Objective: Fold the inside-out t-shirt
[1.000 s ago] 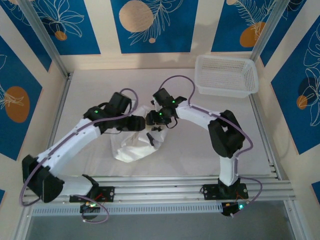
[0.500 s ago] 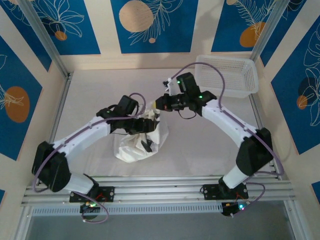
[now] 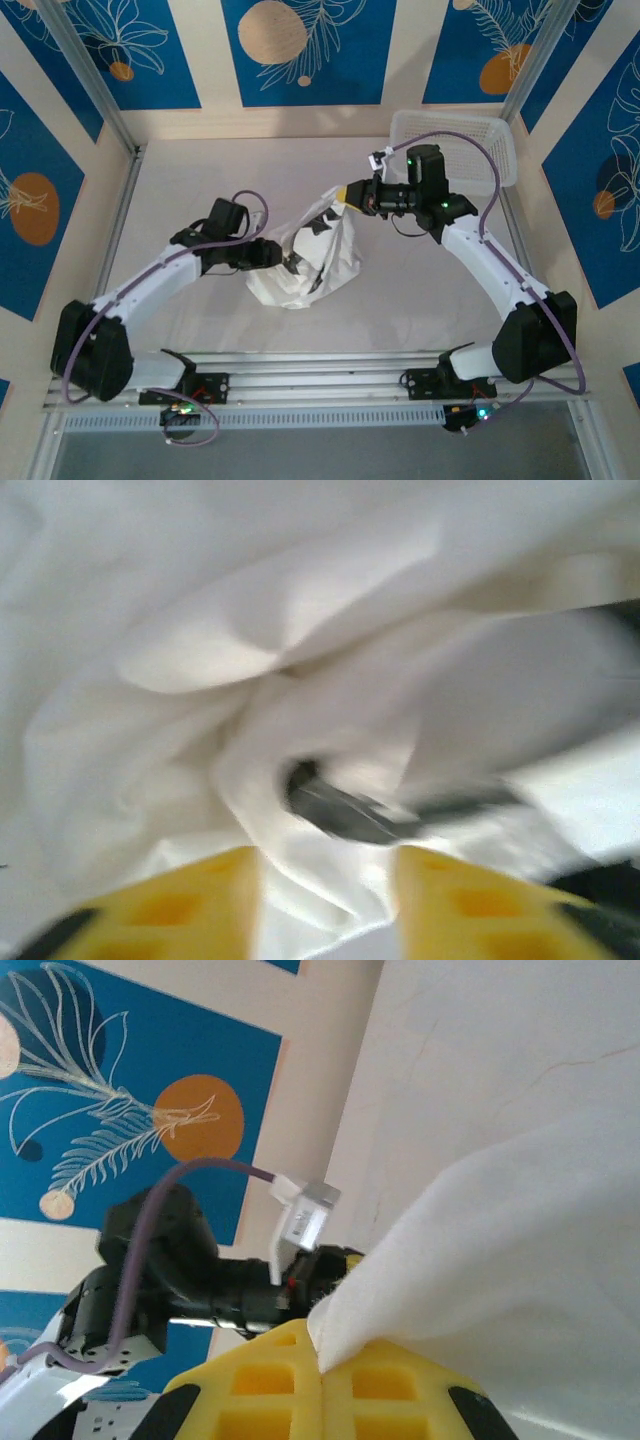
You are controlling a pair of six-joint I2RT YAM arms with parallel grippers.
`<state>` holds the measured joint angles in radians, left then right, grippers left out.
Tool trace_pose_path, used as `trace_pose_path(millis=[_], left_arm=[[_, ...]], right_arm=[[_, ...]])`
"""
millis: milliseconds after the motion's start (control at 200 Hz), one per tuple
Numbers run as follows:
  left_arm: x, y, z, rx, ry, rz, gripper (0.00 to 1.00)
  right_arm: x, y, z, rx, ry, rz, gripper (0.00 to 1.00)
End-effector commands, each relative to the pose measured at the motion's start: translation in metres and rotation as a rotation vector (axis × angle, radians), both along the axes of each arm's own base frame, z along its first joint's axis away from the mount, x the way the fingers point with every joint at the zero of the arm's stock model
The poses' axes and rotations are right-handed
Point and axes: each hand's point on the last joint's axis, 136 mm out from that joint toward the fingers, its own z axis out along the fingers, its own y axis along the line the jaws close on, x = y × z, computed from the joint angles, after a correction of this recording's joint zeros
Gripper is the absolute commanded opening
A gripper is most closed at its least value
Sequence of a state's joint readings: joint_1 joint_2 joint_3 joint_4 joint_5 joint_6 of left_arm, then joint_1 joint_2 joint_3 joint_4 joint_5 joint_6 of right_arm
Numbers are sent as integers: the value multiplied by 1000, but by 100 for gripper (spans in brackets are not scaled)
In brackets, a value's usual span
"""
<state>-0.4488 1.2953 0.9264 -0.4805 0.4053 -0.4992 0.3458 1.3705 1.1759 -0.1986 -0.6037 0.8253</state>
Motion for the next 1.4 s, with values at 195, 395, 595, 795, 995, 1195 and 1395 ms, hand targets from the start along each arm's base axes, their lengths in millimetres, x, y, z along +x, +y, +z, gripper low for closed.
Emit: trace_pose_path(millis=[195,395,595,795,995,1195,1395], left_arm=[[39,-11,65,56,-275,-129,71],[66,-56,63,-59,-266,-235,80],[68,-66,26,-5,-236,-271,88],[72,-70,93,-186,-291,-212,0],[39,-58,212,-479,-244,-190,0],[21,-58,210,-515,-127,-192,0],[28,-58,190,-492,-80,-154,0]], right_arm=[[-33,33,32,102,-91,238,0],[-43,43,46,104,-132,281,0],[-43,44,47,103,-130,282,0],[-25,21,19,10,-96,152,0],[18,-67,-133,-582,-176,-148,0],[8,-48,-111,-503,-180,-22,26],[-17,-39,-44,-517,-424,-143,45]])
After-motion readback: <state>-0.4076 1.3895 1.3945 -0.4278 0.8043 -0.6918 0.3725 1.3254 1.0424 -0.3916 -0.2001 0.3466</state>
